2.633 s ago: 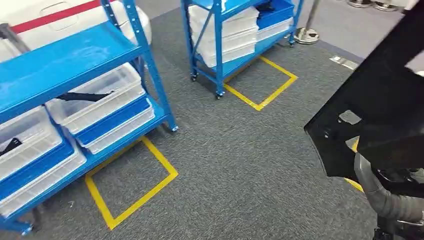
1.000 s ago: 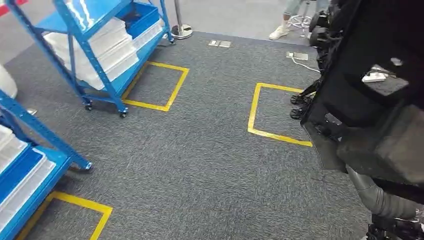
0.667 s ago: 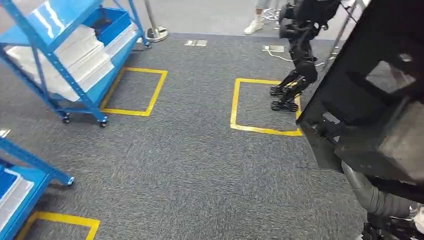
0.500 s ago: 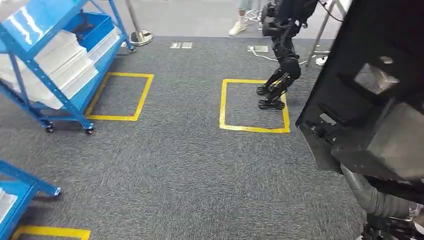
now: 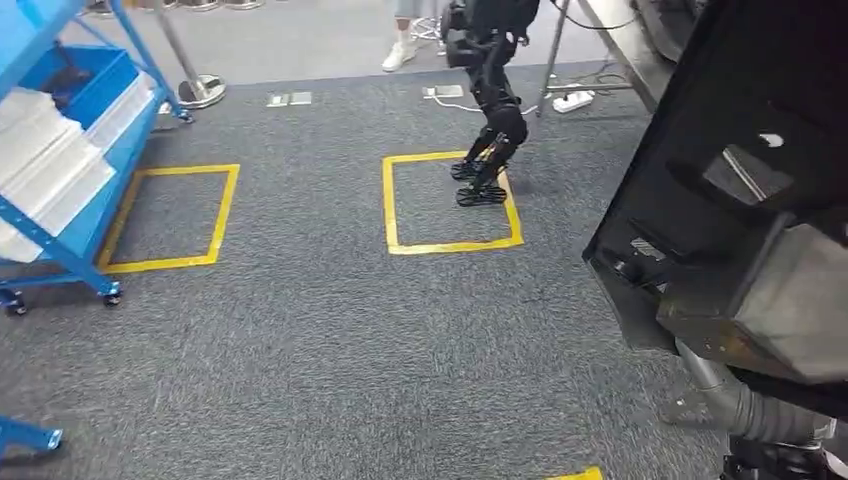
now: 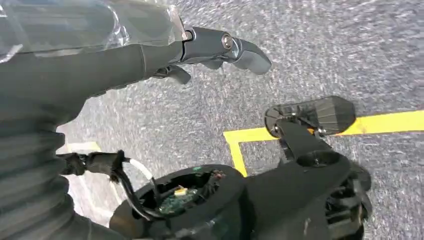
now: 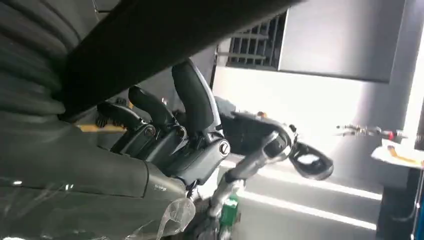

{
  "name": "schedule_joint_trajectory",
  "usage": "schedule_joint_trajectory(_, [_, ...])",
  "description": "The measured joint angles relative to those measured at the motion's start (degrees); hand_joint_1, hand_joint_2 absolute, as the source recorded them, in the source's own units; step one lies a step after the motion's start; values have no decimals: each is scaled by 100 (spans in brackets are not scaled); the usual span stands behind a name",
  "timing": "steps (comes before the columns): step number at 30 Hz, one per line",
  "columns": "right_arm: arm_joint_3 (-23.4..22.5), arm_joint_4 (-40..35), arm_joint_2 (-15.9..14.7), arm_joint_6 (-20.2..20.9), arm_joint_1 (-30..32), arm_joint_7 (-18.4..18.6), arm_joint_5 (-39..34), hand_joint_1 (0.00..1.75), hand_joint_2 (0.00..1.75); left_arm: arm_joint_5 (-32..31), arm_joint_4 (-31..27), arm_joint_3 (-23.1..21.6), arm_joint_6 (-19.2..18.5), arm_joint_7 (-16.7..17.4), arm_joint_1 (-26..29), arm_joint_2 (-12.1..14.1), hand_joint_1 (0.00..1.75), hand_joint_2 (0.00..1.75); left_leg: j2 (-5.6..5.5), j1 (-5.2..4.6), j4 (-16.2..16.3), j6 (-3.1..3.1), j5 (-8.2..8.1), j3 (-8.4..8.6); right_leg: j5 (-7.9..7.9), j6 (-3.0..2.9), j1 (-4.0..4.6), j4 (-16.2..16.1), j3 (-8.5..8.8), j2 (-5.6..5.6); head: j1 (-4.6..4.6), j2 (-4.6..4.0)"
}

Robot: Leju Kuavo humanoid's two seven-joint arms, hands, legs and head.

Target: Take the parts from the cabinet and place them on the table.

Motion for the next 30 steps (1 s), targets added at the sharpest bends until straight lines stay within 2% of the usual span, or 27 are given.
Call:
schedule_joint_trajectory(1, [2, -4, 0, -6, 6, 0, 0, 175, 175, 0, 0, 0, 0, -13, -3, -2, 0, 175, 44, -1, 17, -14, -6, 5, 12, -97, -8, 6, -12, 107, -11, 0])
schedule_joint_trajectory(3, [2, -2, 0, -22, 12, 20, -52, 175, 175, -2, 0, 0, 0, -57, -11, -7, 0, 175, 156, 3, 10, -24, -7, 21, 11, -158, 21, 13, -48, 233, -11, 0])
schedule_joint_trajectory(4, [2, -4, 0, -24, 12, 22, -70, 175, 175, -4, 0, 0, 0, -61, -22, -9, 0, 175, 207, 23, 39, -49, -33, 19, 39, -206, -1, -6, -56, 304, -15, 0])
schedule_joint_trajectory(5, [2, -7, -11, -24, 5, 22, -105, 175, 175, -9, 0, 0, 0, -61, -41, -13, 0, 175, -87, 68, 157, -100, -145, -24, 55, -232, -8, -8, -63, 348, -17, 0])
schedule_joint_trajectory(6, [0, -9, -15, -26, -1, 22, -122, 175, 175, -9, 2, 0, 0, -61, -40, -26, 0, 175, -368, 96, 472, -129, -364, -151, 71, -259, -10, -8, -76, 391, -20, 0])
schedule_joint_trajectory(7, [-2, -7, -17, -31, -1, 22, -144, 175, 175, -9, 2, 0, 0, -59, -26, -33, 0, 175, -496, 115, 951, -149, -623, -359, 83, -280, -7, -8, -97, 447, -24, 0])
schedule_joint_trajectory(8, [-2, -9, -17, -31, -11, 13, -177, 175, 175, -9, 2, 0, 0, -35, -9, -35, 0, 175, -548, 120, 1505, -158, -865, -612, 95, -298, 1, -7, -119, 525, -22, 0])
schedule_joint_trajectory(9, [-2, -7, -17, -29, -10, 11, -190, 175, 175, -9, 2, 0, -2, -35, 12, -44, 0, 175, -559, 120, 1932, -160, -994, -813, 107, -312, 4, -6, -139, 608, -26, 0])
schedule_joint_trajectory(10, [-2, -7, -17, -28, -9, 11, -206, 175, 175, -11, 2, 2, -2, -42, 4, -53, 0, 175, -564, 120, 2086, -154, -981, -894, 116, -319, 11, -5, -146, 691, -24, 0])
schedule_joint_trajectory(11, [-2, -7, -17, -20, -8, 11, -231, 175, 175, -13, 2, 2, -2, -41, -3, -53, 0, 175, -567, 120, 1918, -132, -832, -816, 127, -321, 15, -5, -145, 775, -24, 0])
schedule_joint_trajectory(12, [-2, -7, -17, -17, -11, 11, -238, 175, 175, -13, 2, 2, -2, -41, -1, -53, 0, 175, -589, 119, 1516, -96, -589, -624, 138, -315, 15, -5, -141, 862, -24, 0])
schedule_joint_trajectory(13, [-2, -9, -17, -15, -17, 11, -238, 175, 175, -13, 2, 2, -2, -41, 5, -53, 0, 175, -685, 118, 923, -57, -291, -355, 151, -303, 12, -5, -138, 949, -26, 0])
schedule_joint_trajectory(14, [-2, -9, -17, -13, -17, 7, -240, 175, 175, -13, 2, 2, -2, -46, 4, -53, 0, 175, -923, 118, 382, -21, -51, -113, 163, -286, -3, -7, -142, 1021, -26, 0])
schedule_joint_trajectory(15, [-2, -7, -17, -13, -16, 4, -245, 175, 175, -13, 2, 2, -2, -65, 3, -50, 0, 175, -1275, 109, 87, 10, -34, -5, 189, -250, 2, -2, -176, 1092, -28, 0])
schedule_joint_trajectory(17, [-2, -7, -20, -13, -11, 0, -249, 175, 175, -15, 2, 2, -2, -79, 7, -50, 0, 175, -1117, 70, 80, -11, -8, -41, 237, -176, -44, -16, -236, 1211, -24, 0])
schedule_joint_trajectory(18, [-7, -7, -30, -13, -2, 0, -254, 175, 175, -13, 2, 2, -2, -85, 7, -50, 0, 175, -1057, 58, 78, -3, 0, -38, 272, -127, -63, -49, -245, 1294, -26, 0])
schedule_joint_trajectory(19, [-7, -7, -42, -13, 6, 0, -254, 175, 175, -13, 2, 2, -2, -94, -1, -53, 0, 175, -976, 65, 10, 33, 55, -31, 313, -71, -48, -80, -266, 1381, -22, 0])
schedule_joint_trajectory(20, [-7, -7, -57, -13, 0, -2, -254, 175, 175, -15, 2, 2, -2, -98, -23, -61, 0, 175, -878, 117, -59, 63, 127, -22, 270, -95, -57, -15, -297, 1161, -24, 0])
schedule_joint_trajectory(21, [-11, -9, -59, -17, -6, -4, -254, 175, 175, -15, 2, 2, 13, -101, -31, -61, 0, 175, -822, 102, -79, 98, 150, -38, 57, -104, 1, 221, -412, 772, -9, 0])
schedule_joint_trajectory(22, [-13, -7, -72, -15, -17, -4, -251, 175, 175, -15, 2, 2, 24, -100, -19, -59, 0, 175, -736, 95, -78, 111, 160, -56, -219, -95, -2, 655, -597, 622, -7, 0])
schedule_joint_trajectory(24, [-13, -7, -79, -15, -6, -2, -254, 175, 175, -15, 2, 2, 57, -96, 32, -61, 0, 175, -559, 81, -71, 116, 163, -78, -633, -53, 0, 1587, -972, 550, -4, 0])
schedule_joint_trajectory(25, [-13, -2, -79, -15, 1, 4, -256, 175, 175, -15, 2, 2, 55, -94, 43, -63, 0, 175, -473, 77, -69, 115, 163, -89, -686, -36, -3, 1834, -1057, 541, -4, 0])
schedule_joint_trajectory(26, [-13, -2, -79, -17, 2, 4, -256, 175, 175, -15, 2, 2, 55, -85, 41, -68, 0, 175, -387, 76, -69, 115, 163, -91, -611, -25, -3, 1767, -991, 527, -4, 0])
schedule_joint_trajectory(27, [-13, -2, -81, -20, 1, 4, -256, 175, 175, -15, 2, 2, 55, -76, 34, -70, 0, 175, -299, 77, -68, 113, 161, -82, -413, -14, -3, 1386, -747, 498, -7, 0])
schedule_joint_trajectory(28, [-13, -4, -83, -20, 1, 4, -254, 175, 175, -15, 2, 2, 55, -70, 27, -74, 0, 175, -225, 83, -67, 101, 152, -71, -184, -8, -7, 843, -425, 433, -4, 0])
schedule_joint_trajectory(29, [-13, -4, -85, -22, 0, 4, -254, 175, 175, -15, 2, 2, 55, -68, 22, -77, 0, 175, -155, 84, -52, 82, 140, -58, 23, 3, -8, 250, -75, 258, -4, 0])
schedule_joint_trajectory(30, [-13, -2, -85, -22, -2, 4, -254, 175, 175, -15, 2, 2, 55, -66, 23, -74, 0, 175, -95, 39, -41, 47, 115, -61, -9, -4, 30, -102, 87, -5, 0, 0])
